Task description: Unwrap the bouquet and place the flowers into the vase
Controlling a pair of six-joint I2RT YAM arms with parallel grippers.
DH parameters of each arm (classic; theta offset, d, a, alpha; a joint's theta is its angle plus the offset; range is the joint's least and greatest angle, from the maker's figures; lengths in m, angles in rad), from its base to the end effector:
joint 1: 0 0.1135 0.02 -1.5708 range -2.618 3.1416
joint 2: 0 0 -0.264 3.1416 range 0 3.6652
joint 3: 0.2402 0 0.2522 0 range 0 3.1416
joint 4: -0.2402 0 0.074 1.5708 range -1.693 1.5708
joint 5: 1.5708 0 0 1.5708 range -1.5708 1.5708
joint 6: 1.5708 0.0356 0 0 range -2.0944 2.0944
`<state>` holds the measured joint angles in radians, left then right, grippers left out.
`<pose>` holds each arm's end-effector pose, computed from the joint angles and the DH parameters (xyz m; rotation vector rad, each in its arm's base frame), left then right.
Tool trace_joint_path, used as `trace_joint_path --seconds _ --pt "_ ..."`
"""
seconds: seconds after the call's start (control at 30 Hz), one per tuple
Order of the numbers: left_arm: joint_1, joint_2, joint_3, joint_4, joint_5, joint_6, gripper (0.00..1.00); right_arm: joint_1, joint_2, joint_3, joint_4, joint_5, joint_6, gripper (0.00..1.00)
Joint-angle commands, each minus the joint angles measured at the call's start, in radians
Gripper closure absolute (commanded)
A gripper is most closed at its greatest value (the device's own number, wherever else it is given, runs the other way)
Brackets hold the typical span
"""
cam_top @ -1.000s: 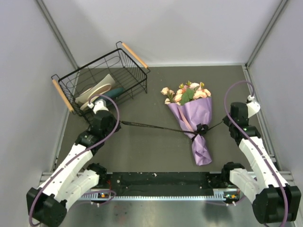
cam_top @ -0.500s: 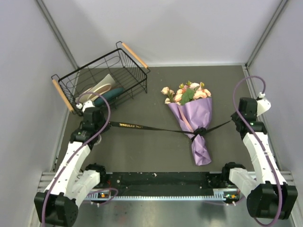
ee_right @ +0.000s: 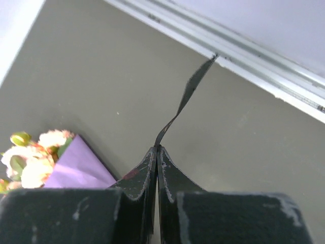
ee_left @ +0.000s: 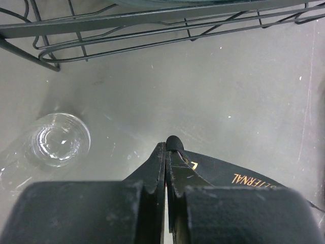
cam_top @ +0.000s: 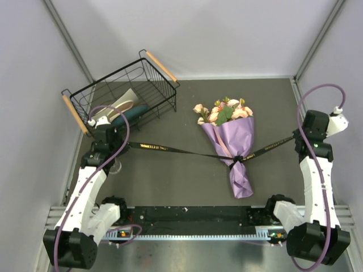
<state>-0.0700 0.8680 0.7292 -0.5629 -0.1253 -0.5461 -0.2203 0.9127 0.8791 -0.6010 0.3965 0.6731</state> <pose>0.1836 -0.0084 0.2699 -0.5999 2.1919 -0.1839 0.1838 -0.0552 0.3108 1.1224 1.8392 -0.1764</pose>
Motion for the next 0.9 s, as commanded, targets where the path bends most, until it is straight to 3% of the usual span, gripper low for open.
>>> trace_joint_path --seconds 0.0,0.4,0.87 --pt "0.007 0.006 0.03 0.014 0.067 0.015 1.0 -0.036 0.031 0.136 0.009 -0.008 0.026 1.0" --pt "0.012 -0.004 0.101 -0.029 0.039 0.054 1.0 -0.059 0.12 0.302 -0.002 0.074 -0.013 1.0" --pt "0.016 0.022 0.151 -0.038 0.012 0.08 1.0 -0.145 0.176 0.426 -0.025 0.015 -0.02 1.0"
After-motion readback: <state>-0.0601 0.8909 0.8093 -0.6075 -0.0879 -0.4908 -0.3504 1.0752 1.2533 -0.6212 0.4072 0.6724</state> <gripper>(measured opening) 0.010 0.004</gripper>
